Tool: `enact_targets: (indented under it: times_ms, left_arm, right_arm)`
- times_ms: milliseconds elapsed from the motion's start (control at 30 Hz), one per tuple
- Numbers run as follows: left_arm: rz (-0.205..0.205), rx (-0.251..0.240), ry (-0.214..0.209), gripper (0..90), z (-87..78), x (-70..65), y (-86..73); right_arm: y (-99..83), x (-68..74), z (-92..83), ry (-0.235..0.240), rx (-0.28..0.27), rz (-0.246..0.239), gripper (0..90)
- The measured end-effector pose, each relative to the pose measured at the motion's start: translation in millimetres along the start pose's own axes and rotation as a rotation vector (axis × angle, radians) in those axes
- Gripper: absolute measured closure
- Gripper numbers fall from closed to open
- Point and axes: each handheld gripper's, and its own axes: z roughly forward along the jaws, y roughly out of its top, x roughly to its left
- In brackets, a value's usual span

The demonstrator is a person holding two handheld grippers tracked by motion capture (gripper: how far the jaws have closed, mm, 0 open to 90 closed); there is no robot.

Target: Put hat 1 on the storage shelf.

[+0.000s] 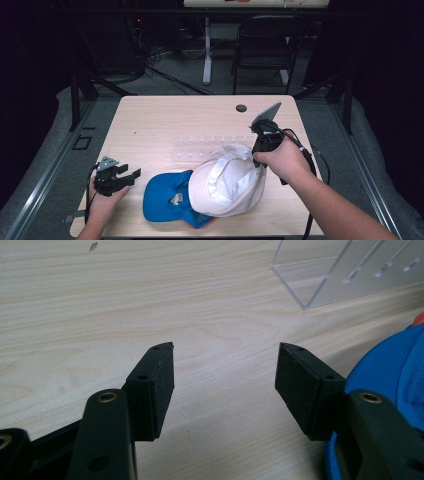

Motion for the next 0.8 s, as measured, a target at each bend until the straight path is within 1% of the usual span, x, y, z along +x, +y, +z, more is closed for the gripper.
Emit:
enact_targets:
  times_ms: [33, 67, 100, 133, 167, 200, 233, 267, 367, 400, 467, 500, 567, 633, 667, 767, 800]
  left_arm:
    - [0.0, 0.0, 0.0, 41.0, 0.0, 0.0, 0.0]
    - [0.0, 0.003, 0.001, 41.1, -0.3, 0.3, 0.1]
    - [0.0, 0.003, 0.001, 41.0, -0.3, 0.3, 0.1]
    - [-0.001, 0.003, 0.001, 41.1, -0.2, 0.5, 0.0]
    - [-0.001, 0.003, 0.001, 41.1, -0.2, 0.5, 0.0]
    - [0.0, 0.004, 0.001, 41.1, -0.2, 0.5, 0.0]
    - [0.0, 0.003, 0.001, 41.1, -0.2, 0.4, 0.0]
    - [0.0, 0.003, 0.001, 41.1, -0.4, 0.4, 0.0]
    - [0.001, 0.003, 0.001, 41.1, -0.2, 0.5, 0.0]
    - [0.001, 0.004, 0.0, 41.0, -0.1, 0.6, 0.0]
    - [0.001, 0.004, 0.001, 41.0, -0.1, 0.5, 0.0]
    - [0.001, 0.004, 0.001, 41.1, -0.1, 0.5, 0.0]
    - [0.001, 0.004, 0.001, 41.1, -0.1, 0.4, 0.0]
    - [0.001, 0.001, 0.0, 41.1, 0.1, 0.3, -0.1]
    - [0.001, 0.001, 0.0, 41.0, 0.0, 0.2, -0.1]
    - [0.001, 0.002, 0.001, 41.1, 0.2, 0.2, -0.1]
    - [0.002, 0.001, 0.001, 41.1, 0.1, 0.2, -0.1]
  right_arm:
    - [0.0, 0.0, 0.0, 0.0, 0.0, 0.0, 81.0]
    - [1.6, 3.9, -6.8, -0.01, 0.002, -0.014, 81.1]
    - [1.6, 3.9, -6.8, -0.01, 0.002, -0.014, 81.1]
    - [2.9, 7.7, -11.9, -0.018, -0.006, -0.022, 81.1]
    - [2.9, 7.7, -11.9, -0.018, -0.006, -0.022, 81.1]
    - [3.9, 10.6, -16.0, -0.018, -0.009, -0.025, 81.1]
    - [3.9, 10.6, -16.0, -0.018, -0.009, -0.025, 81.1]
    - [4.6, 12.5, -19.4, -0.022, -0.002, -0.036, 81.2]
    - [4.8, 13.4, -23.1, -0.023, -0.008, -0.036, 81.2]
    - [5.3, 13.3, -26.2, -0.018, -0.006, -0.038, 81.3]
    - [5.5, 13.2, -27.0, -0.013, -0.005, -0.037, 81.3]
    - [5.3, 13.1, -27.5, -0.004, -0.01, -0.033, 81.3]
    - [5.4, 13.1, -28.5, 0.004, -0.002, -0.026, 81.3]
    - [5.2, 12.8, -29.4, 0.008, 0.002, -0.029, 81.3]
    - [4.6, 13.2, -30.2, 0.013, -0.003, -0.021, 81.4]
    - [4.3, 13.1, -31.9, 0.018, -0.008, -0.022, 81.4]
    - [4.4, 12.9, -34.7, 0.031, -0.006, -0.022, 81.4]
